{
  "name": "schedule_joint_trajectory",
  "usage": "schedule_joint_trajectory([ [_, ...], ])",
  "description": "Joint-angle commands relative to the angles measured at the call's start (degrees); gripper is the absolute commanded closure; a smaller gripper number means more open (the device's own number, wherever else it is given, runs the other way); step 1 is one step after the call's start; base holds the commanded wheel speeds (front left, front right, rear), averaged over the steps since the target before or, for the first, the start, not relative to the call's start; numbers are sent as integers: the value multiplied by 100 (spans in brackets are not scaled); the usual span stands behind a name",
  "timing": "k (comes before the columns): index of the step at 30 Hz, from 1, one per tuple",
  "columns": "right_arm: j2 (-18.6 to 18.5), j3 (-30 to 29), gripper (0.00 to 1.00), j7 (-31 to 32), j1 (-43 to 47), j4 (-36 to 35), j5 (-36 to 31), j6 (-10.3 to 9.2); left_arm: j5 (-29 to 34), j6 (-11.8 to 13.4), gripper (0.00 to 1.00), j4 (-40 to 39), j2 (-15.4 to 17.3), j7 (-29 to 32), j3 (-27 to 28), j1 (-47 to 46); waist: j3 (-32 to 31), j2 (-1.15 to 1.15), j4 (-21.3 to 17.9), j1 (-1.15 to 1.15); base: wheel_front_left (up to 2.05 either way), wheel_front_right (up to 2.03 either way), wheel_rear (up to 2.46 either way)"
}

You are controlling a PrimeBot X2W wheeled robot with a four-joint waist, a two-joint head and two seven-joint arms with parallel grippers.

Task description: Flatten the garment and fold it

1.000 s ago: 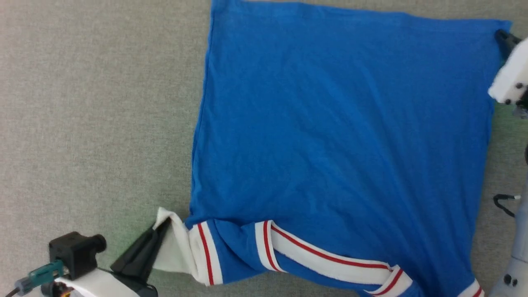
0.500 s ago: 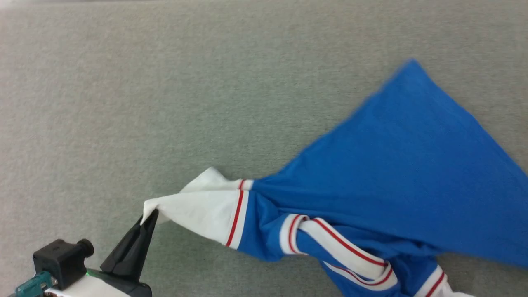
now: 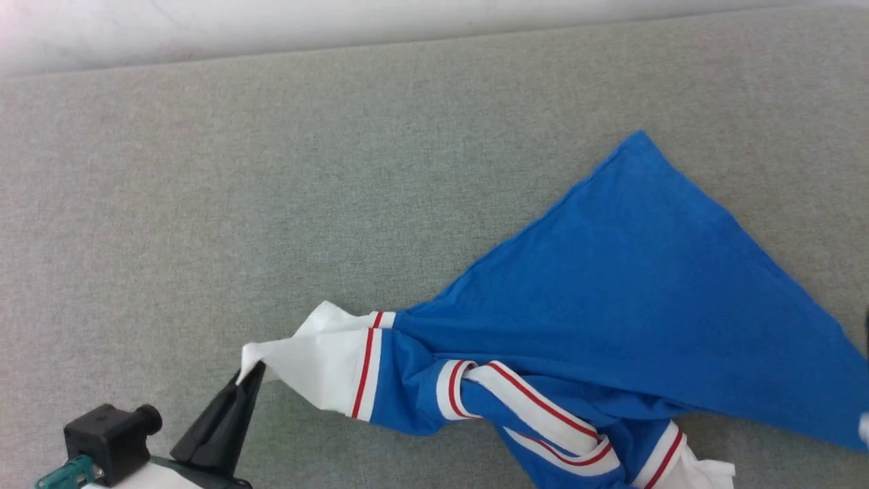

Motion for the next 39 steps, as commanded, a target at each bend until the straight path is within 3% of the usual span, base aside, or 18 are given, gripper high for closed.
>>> schedule_joint_trajectory([
  [1,-35,137,0,302,-402,-553,-173,1,54,26,100,-31,1,16,-43,-65,-10,0,21,0,0,0,0],
  [3,-154,388,0,871,-833,-1090,-365,1,74,1,100,-34,-17,23,-101,-145,53,0,103,0,0,0,0],
  [6,-420,815,0,1582,-1536,-1301,-583,1,106,-47,100,-33,-43,16,-179,-284,224,0,263,0,0,0,0],
  [14,-806,1672,0,2973,-3053,-98,-1043,1,166,-188,100,41,-130,0,-375,-706,798,0,736,0,0,0,0],
  [20,-1027,1896,0,3290,-3540,629,-1323,1,168,-289,100,202,-237,-46,-510,-975,1095,0,1076,0,0,0,0],
  [31,-1355,2120,0,3448,-3620,1103,-1347,1,149,-360,100,401,-306,-115,-612,-1102,1196,0,1285,0,0,0,0],
  [32,-1374,2134,15,3480,-3611,1133,-1329,1,148,-360,100,407,-307,-113,-617,-1105,1196,0,1288,0,0,0,0],
  [33,-1395,2160,66,3524,-3592,1158,-1306,1,146,-358,100,413,-307,-110,-622,-1108,1191,0,1287,0,0,0,0],
  [34,-1421,2199,100,3629,-3556,1189,-1281,1,142,-355,100,421,-305,-104,-624,-1110,1181,0,1280,0,0,0,0],
  [39,-1448,2253,100,3814,-3496,1069,-1191,1,137,-334,100,436,-248,-73,-599,-1095,990,0,1163,0,0,0,0],
])
